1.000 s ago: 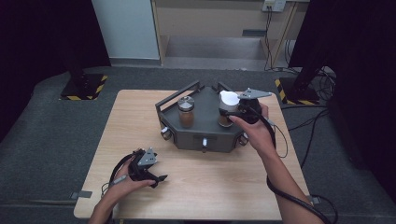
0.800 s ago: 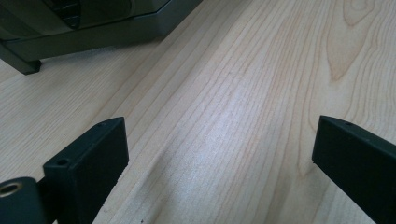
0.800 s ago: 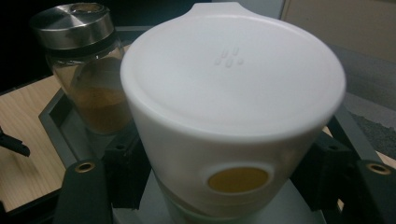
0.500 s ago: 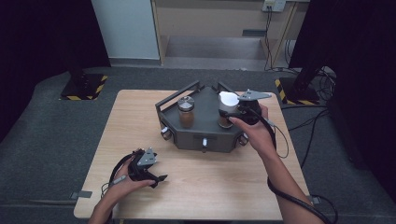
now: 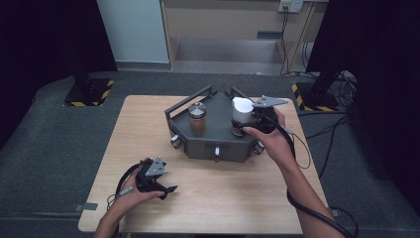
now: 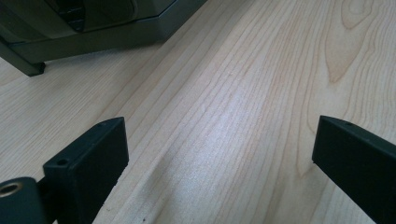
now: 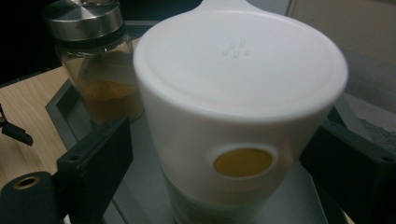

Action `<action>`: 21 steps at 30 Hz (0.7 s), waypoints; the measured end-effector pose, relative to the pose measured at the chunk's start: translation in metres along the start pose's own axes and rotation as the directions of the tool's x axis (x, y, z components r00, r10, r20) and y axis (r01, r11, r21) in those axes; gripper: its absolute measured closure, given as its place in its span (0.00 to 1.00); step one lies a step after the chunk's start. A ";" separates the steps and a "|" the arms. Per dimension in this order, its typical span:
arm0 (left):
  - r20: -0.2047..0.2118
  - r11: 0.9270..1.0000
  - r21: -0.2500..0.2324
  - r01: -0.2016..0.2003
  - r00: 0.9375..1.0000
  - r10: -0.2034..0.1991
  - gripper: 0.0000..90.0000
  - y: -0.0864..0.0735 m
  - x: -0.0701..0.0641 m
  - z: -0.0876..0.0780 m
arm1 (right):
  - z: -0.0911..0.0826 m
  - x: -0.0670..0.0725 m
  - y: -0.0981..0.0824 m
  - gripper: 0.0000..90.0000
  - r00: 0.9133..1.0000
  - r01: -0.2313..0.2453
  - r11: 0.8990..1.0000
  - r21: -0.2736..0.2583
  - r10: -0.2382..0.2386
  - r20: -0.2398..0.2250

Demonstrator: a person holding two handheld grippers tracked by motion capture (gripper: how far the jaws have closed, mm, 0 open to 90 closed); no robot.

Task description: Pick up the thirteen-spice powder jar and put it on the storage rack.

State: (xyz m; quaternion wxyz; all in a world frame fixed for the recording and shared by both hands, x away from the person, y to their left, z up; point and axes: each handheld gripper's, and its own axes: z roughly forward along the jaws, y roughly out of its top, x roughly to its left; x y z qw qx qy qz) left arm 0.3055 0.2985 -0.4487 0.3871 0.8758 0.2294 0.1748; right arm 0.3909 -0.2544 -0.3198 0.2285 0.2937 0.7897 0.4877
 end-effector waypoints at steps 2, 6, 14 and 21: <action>0.000 1.000 0.001 -0.002 1.000 0.002 0.03 0.000 0.000 0.000 | -0.005 0.000 0.000 0.08 1.000 0.002 1.000 0.000 -0.002 0.004; -0.002 1.000 -0.004 0.000 1.000 0.000 0.03 0.000 0.000 -0.001 | -0.014 0.003 -0.002 0.06 1.000 0.016 1.000 0.000 -0.016 0.008; -0.004 1.000 -0.014 0.010 1.000 -0.010 0.03 -0.002 0.000 -0.002 | -0.033 0.010 -0.005 0.05 0.999 0.039 0.999 0.028 -0.040 0.009; -0.007 1.000 -0.012 0.014 1.000 -0.014 0.03 -0.003 0.001 -0.002 | -0.046 0.012 -0.021 0.03 0.999 0.033 0.999 0.010 -0.033 -0.015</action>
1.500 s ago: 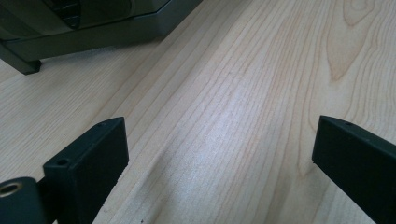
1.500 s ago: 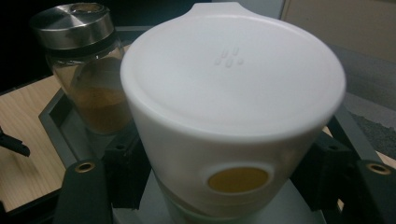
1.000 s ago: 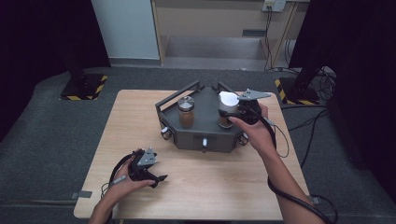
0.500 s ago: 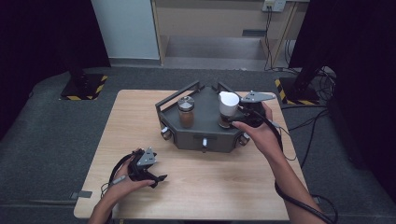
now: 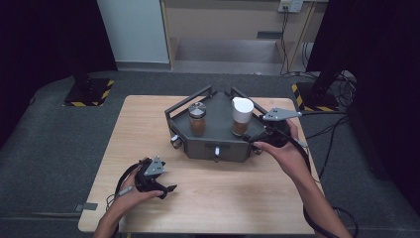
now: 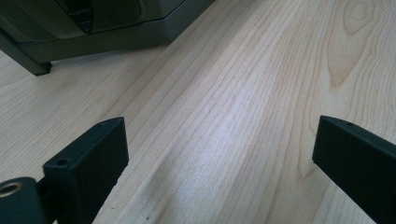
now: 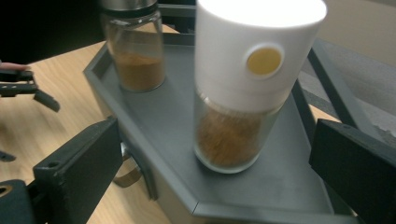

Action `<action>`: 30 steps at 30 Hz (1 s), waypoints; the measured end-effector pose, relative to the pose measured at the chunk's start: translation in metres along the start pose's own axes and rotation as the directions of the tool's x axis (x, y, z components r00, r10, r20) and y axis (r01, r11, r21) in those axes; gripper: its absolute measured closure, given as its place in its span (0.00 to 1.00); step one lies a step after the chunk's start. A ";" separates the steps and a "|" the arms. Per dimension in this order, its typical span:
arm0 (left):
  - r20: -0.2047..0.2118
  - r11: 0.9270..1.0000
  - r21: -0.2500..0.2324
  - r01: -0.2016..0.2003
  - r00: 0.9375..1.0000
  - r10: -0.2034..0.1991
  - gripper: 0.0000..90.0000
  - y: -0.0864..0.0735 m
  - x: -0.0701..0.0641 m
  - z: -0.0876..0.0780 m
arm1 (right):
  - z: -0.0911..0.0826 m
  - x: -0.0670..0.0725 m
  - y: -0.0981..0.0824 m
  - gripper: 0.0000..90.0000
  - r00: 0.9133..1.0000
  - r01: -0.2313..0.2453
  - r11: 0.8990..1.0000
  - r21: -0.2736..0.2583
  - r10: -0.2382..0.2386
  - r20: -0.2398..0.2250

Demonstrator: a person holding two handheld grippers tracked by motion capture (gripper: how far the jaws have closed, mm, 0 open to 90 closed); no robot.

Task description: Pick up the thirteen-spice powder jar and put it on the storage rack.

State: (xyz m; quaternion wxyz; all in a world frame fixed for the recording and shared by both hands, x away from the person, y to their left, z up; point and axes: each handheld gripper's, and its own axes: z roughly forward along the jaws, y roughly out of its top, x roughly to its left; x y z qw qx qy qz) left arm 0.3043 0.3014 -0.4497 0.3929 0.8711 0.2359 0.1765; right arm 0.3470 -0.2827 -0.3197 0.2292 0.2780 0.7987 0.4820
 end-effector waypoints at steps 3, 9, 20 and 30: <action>0.000 1.000 0.002 -0.001 1.000 0.001 0.03 0.000 0.000 0.000 | -0.004 0.001 -0.010 0.03 1.000 -0.002 1.000 -0.008 0.002 -0.010; -0.004 1.000 0.004 0.002 1.000 -0.002 0.03 0.000 0.000 0.000 | -0.014 0.007 -0.026 0.02 1.000 0.005 1.000 -0.017 -0.005 -0.023; -0.007 1.000 0.003 0.011 1.000 -0.011 0.03 -0.002 0.001 -0.001 | -0.019 0.017 -0.045 0.02 0.999 0.043 0.999 -0.015 -0.043 -0.033; -0.010 1.000 0.015 0.002 1.000 -0.002 0.03 -0.001 0.000 0.001 | -0.020 0.018 -0.081 0.03 0.999 0.009 1.000 -0.012 -0.009 -0.032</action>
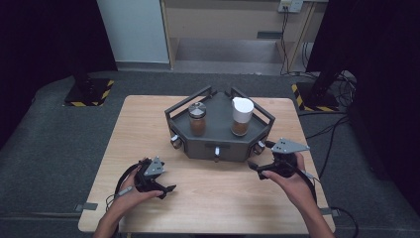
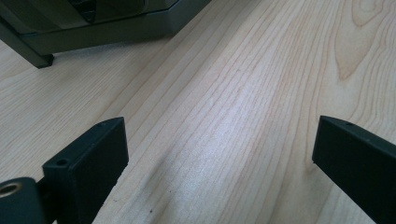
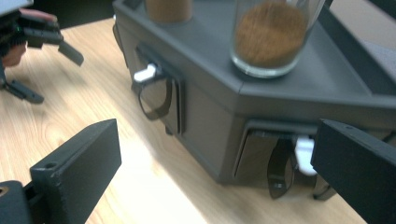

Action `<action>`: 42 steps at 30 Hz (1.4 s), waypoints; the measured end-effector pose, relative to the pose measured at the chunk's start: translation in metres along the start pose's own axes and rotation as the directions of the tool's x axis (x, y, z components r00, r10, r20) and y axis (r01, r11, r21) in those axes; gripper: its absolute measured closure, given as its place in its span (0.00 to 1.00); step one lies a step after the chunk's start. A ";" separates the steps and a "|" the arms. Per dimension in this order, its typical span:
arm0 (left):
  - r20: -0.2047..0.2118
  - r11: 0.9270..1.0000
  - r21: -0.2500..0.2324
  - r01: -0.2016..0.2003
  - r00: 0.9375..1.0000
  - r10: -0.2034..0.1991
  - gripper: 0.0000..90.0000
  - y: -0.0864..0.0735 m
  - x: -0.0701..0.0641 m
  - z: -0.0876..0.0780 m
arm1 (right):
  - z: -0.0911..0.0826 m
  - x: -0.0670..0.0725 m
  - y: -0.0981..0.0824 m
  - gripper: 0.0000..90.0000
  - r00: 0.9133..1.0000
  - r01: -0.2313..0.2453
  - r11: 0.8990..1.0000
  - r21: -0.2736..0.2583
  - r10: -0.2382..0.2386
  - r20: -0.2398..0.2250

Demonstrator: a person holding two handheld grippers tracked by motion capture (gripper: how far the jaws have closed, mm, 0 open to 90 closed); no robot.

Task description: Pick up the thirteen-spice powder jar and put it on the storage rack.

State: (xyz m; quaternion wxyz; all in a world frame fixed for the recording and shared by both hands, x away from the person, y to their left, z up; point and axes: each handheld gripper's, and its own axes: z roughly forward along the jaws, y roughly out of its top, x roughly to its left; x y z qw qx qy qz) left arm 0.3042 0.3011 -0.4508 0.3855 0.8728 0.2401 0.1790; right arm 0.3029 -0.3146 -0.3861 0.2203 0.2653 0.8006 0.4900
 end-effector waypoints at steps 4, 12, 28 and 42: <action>0.000 1.000 0.000 0.004 1.000 -0.004 0.03 0.000 0.000 0.000 | -0.002 0.002 -0.012 0.03 1.000 -0.001 1.000 0.005 0.001 0.009; 0.002 1.000 0.001 0.007 1.000 -0.007 0.03 0.000 -0.001 0.001 | -0.003 0.011 -0.036 0.03 0.999 0.020 1.000 0.024 -0.021 0.035; -0.003 1.000 -0.001 0.003 1.000 -0.003 0.04 0.004 -0.007 0.002 | -0.006 0.023 -0.081 0.04 0.999 0.021 0.999 0.042 -0.023 0.046; -0.012 1.000 -0.006 0.003 1.000 -0.003 0.04 0.005 -0.008 0.001 | -0.006 0.024 -0.084 0.03 0.999 -0.002 0.996 0.086 -0.002 0.054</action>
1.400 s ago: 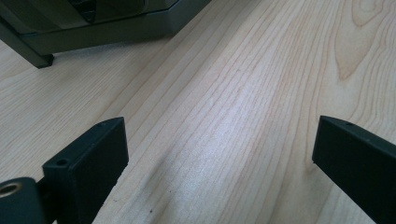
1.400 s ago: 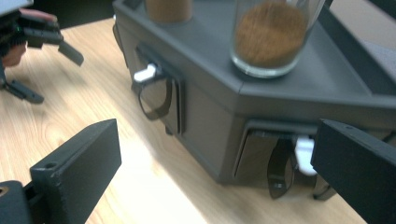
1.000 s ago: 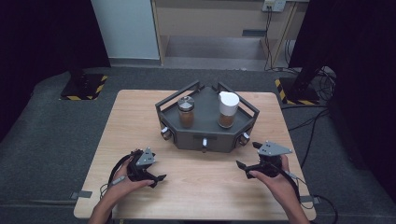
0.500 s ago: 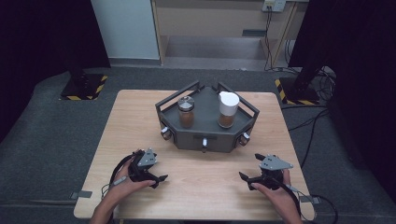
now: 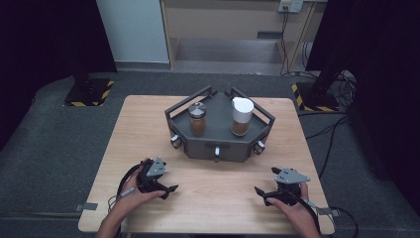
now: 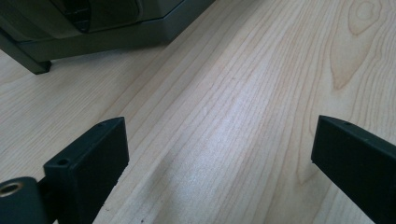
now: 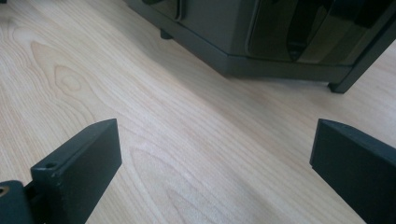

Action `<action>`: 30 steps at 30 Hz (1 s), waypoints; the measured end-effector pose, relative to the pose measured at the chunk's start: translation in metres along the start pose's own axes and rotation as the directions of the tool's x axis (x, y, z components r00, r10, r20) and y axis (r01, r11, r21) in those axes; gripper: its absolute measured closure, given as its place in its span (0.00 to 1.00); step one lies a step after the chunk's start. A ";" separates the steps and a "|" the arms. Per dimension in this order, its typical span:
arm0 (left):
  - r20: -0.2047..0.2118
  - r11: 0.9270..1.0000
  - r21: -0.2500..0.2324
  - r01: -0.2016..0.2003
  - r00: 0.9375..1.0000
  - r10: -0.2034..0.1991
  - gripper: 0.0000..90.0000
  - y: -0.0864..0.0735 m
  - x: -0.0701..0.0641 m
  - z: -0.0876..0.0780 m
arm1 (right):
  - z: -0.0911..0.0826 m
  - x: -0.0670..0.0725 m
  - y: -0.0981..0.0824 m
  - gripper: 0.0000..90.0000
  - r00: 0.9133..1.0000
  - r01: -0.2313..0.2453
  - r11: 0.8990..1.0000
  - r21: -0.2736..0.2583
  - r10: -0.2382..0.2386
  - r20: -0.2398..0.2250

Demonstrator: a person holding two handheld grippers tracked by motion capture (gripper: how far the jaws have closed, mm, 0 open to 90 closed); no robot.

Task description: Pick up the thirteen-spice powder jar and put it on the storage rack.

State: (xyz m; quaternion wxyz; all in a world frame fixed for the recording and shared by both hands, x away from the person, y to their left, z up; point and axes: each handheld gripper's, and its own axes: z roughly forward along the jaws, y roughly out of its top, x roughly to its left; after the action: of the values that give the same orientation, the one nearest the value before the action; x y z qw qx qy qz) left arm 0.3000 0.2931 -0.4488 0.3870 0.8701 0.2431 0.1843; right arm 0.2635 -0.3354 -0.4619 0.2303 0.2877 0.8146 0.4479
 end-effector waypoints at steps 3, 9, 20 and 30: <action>-0.005 1.000 0.006 0.001 1.000 -0.001 0.04 0.000 0.000 0.000 | 0.001 0.000 -0.001 0.03 1.000 -0.010 1.000 0.015 0.010 0.004; -0.012 1.000 0.006 0.001 1.000 -0.001 0.04 0.001 -0.002 0.000 | 0.000 -0.001 -0.001 0.03 1.000 -0.003 1.000 0.024 0.003 0.015; -0.016 1.000 0.008 0.002 1.000 -0.002 0.03 0.000 -0.002 0.001 | -0.001 -0.003 -0.004 0.03 0.999 -0.022 0.999 0.023 0.021 0.034; -0.018 1.000 0.010 -0.001 1.000 0.001 0.04 -0.002 -0.001 0.003 | -0.001 -0.003 -0.006 0.03 0.998 -0.034 0.999 0.032 0.033 0.049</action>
State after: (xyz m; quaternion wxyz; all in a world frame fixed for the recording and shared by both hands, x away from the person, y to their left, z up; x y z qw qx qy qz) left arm 0.2999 0.2917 -0.4520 0.3803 0.8705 0.2471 0.1911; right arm 0.2631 -0.3402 -0.4661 0.2375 0.3157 0.8111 0.4312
